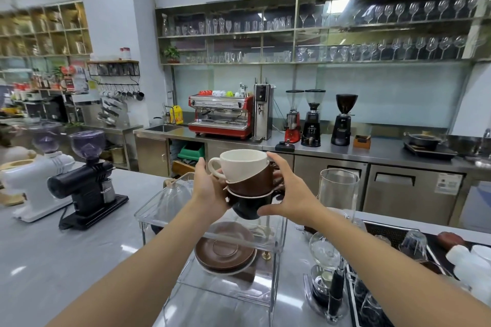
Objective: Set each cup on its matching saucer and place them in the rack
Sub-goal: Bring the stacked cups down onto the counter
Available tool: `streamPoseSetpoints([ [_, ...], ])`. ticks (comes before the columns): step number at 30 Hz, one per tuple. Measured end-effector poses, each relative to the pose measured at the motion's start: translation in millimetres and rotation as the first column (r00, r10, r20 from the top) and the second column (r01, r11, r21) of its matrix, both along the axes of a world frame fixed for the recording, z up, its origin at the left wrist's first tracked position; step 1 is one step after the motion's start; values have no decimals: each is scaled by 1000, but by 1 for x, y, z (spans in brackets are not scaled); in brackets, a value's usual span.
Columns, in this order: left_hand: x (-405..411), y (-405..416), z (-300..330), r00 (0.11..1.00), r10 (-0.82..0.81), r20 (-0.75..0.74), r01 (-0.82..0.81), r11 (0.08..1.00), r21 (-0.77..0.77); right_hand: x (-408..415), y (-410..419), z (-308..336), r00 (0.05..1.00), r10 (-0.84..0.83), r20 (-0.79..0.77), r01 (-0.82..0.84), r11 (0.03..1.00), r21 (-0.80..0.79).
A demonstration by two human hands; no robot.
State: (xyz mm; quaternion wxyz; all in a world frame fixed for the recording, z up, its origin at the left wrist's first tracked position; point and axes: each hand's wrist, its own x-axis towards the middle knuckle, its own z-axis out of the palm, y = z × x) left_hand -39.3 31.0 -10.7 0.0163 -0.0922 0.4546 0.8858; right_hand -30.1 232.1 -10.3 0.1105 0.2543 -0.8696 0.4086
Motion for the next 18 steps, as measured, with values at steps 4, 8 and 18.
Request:
streamPoseSetpoints([
  [4,0,6,-1,999,-38,-38,41,993,108,-1,-1,-2,1000,11,0,-11,999,-37],
  [8,-1,8,-1,997,-32,-72,45,982,183,0,-1,-3,1000,10,-11,-11,998,-60],
  [18,14,8,9,994,-9,-112,27,987,161,7,-4,3,998,37,-52,-40,997,-65],
])
